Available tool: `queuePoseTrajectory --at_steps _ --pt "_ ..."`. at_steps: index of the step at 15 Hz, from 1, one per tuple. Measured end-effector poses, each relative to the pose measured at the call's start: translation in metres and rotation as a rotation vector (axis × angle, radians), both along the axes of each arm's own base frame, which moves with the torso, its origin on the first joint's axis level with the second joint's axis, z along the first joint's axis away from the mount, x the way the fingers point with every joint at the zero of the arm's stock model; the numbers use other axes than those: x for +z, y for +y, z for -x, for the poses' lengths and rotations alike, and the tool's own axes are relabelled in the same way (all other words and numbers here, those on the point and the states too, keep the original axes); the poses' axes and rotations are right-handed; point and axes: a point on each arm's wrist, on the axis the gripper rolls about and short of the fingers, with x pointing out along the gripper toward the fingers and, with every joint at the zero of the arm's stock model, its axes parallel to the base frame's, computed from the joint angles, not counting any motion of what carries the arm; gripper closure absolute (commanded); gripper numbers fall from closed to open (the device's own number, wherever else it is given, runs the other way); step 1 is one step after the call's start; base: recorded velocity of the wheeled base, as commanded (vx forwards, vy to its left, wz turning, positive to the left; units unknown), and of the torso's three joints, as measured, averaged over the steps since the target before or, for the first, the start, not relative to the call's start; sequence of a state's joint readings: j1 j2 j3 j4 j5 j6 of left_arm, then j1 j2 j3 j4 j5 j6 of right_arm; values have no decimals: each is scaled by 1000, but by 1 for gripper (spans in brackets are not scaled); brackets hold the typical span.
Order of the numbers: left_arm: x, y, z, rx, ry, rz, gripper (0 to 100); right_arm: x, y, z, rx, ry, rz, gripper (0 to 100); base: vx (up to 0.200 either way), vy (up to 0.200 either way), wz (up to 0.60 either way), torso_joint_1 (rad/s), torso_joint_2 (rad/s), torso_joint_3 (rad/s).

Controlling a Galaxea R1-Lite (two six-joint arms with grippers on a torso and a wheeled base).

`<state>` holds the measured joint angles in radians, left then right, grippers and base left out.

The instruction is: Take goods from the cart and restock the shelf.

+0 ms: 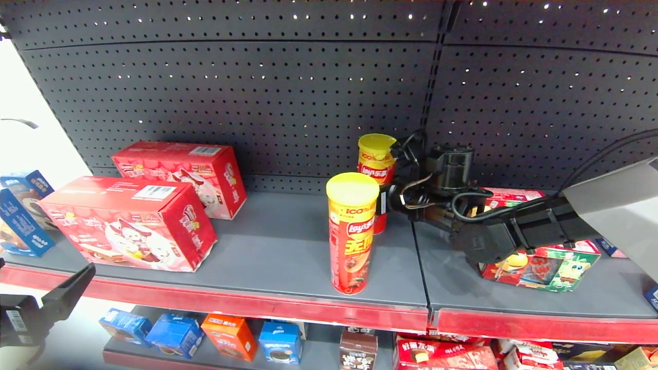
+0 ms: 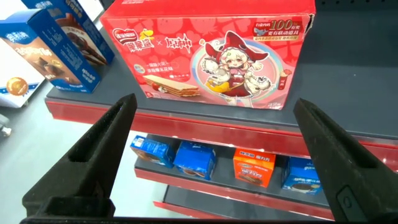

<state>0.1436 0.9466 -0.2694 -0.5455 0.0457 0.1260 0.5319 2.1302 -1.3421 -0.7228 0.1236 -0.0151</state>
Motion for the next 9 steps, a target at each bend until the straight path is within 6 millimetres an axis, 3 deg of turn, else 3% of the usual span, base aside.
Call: queuePoseTrajectory --at_steps 9 --pt "-11 0 3 -2 36 6 0 7 -12 29 13 27 16 0 0 0 0 0 0 0"
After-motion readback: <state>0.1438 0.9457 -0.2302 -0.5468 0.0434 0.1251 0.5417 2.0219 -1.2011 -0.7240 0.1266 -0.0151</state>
